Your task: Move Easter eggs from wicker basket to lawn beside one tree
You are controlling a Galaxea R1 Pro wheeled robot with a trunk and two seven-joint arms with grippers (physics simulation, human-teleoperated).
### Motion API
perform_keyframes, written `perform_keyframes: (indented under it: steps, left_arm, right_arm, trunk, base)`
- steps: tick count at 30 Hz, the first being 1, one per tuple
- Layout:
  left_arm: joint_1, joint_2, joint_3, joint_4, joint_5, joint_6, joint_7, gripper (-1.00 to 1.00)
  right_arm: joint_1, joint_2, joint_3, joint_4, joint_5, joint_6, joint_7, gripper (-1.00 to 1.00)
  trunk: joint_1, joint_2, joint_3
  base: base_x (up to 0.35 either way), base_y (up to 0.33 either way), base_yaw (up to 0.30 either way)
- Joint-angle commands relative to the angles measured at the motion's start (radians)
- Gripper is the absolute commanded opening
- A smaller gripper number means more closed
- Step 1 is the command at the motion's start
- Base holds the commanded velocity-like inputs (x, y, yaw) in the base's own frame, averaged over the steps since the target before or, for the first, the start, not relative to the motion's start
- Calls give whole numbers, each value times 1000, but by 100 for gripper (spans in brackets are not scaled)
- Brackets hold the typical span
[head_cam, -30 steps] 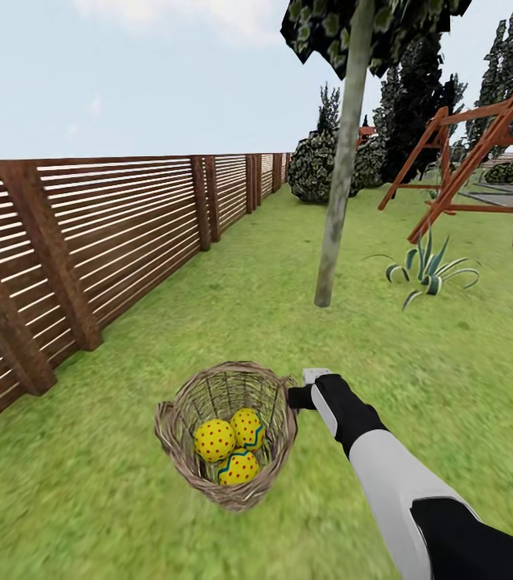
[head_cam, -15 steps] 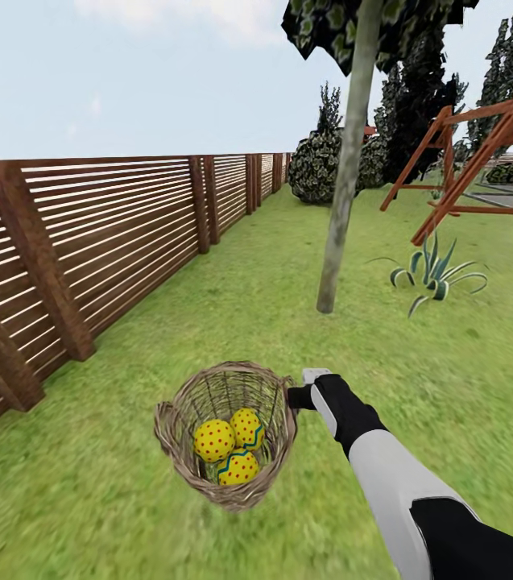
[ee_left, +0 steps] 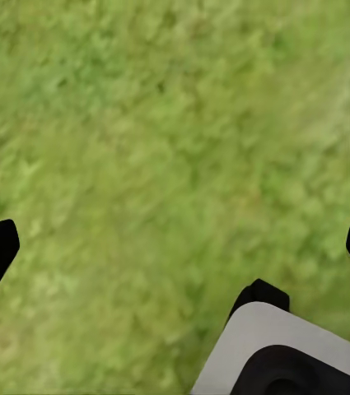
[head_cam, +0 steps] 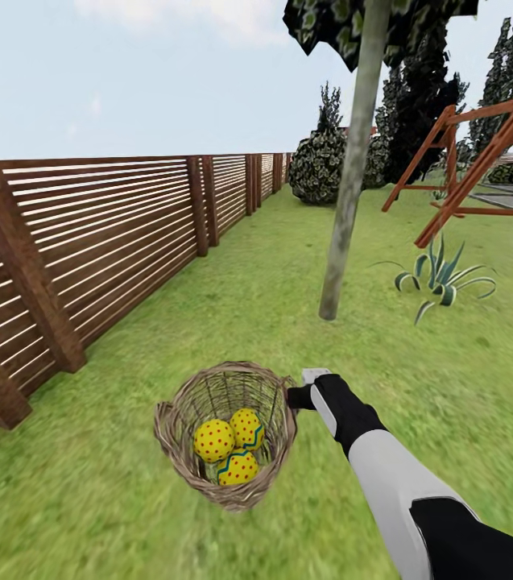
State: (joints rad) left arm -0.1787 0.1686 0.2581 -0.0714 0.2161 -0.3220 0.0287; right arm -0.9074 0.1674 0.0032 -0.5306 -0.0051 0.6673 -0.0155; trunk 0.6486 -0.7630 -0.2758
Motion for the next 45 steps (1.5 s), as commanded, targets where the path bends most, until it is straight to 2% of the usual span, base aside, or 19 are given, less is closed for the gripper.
perform_keyframes:
  steps: [1, 45]
  left_arm:
    - [-1, 0, -5, 1, 9, -3, 0, 100]
    - [-1, 0, -5, 1, 9, -3, 0, 100]
  right_arm:
    - [-1, 0, 0, -2, -8, 5, -1, -100]
    - [-1, 4, 0, 0, -9, 5, -1, -100]
  trunk:
    - [1, -1, -1]
    - [1, -1, -1]
  base:
    - [331, 0, 0]
    - [331, 0, 0]
